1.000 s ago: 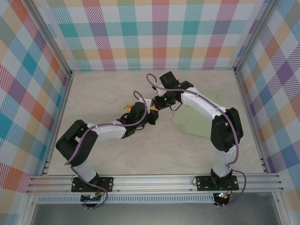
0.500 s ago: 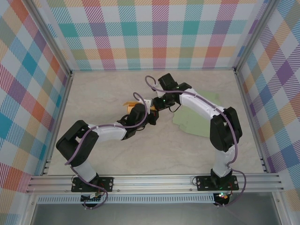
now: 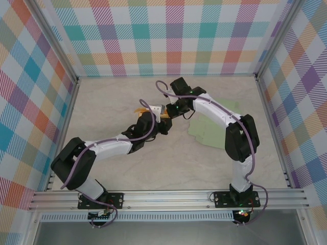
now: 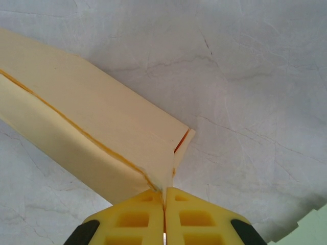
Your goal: Fold the paper box
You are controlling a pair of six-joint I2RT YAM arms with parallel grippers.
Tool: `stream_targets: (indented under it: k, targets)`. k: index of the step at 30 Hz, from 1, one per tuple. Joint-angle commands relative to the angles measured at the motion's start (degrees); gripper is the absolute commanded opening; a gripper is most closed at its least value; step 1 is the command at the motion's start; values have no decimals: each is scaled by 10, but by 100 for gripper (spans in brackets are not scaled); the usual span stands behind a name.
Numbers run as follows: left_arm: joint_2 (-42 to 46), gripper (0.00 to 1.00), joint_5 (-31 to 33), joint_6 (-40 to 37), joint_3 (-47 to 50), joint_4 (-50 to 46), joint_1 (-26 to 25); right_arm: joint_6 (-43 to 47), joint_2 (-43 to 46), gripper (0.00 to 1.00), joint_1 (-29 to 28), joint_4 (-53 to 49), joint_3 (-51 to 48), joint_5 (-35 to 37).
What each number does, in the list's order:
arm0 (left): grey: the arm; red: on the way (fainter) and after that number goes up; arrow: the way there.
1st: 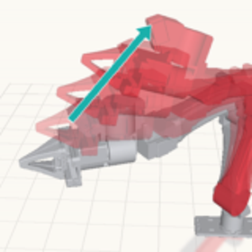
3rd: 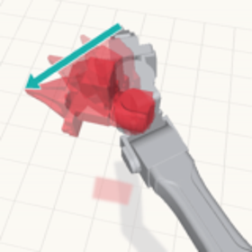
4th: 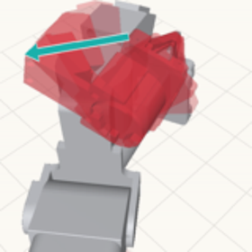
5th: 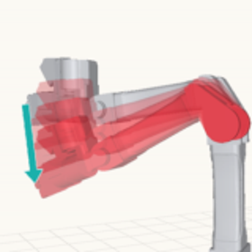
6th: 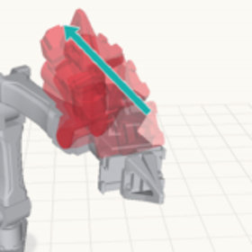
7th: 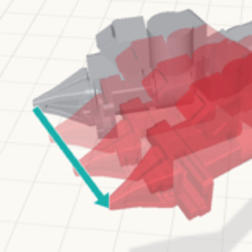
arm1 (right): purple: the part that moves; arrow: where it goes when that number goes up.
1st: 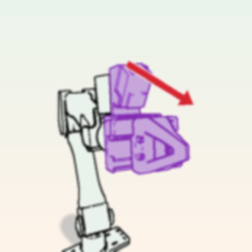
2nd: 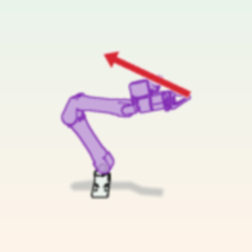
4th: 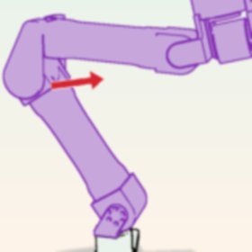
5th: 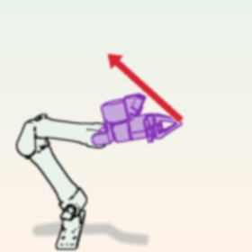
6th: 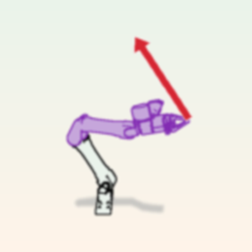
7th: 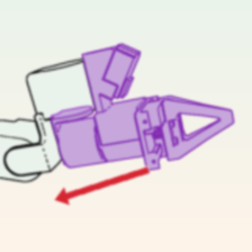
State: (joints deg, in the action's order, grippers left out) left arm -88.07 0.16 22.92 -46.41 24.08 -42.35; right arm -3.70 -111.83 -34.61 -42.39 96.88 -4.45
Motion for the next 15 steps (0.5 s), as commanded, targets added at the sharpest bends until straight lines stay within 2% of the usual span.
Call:
stream_targets:
  k: [1, 6, 10, 15]
  targets:
    - [46, 17, -2, -8, -6, -32, -6, 14, -23, 9, -6, -39, 18, 3]
    - [118, 23, 60, -85, -34, -161, 4, 19, -34, 9, -6, -46, 33, 3]
    - [157, 33, 93, -199, -73, -293, 60, 23, -36, 9, -7, -47, 39, 1]
    - [132, 50, -24, -328, -118, -394, 192, 24, -46, 9, -7, -52, 51, -5]
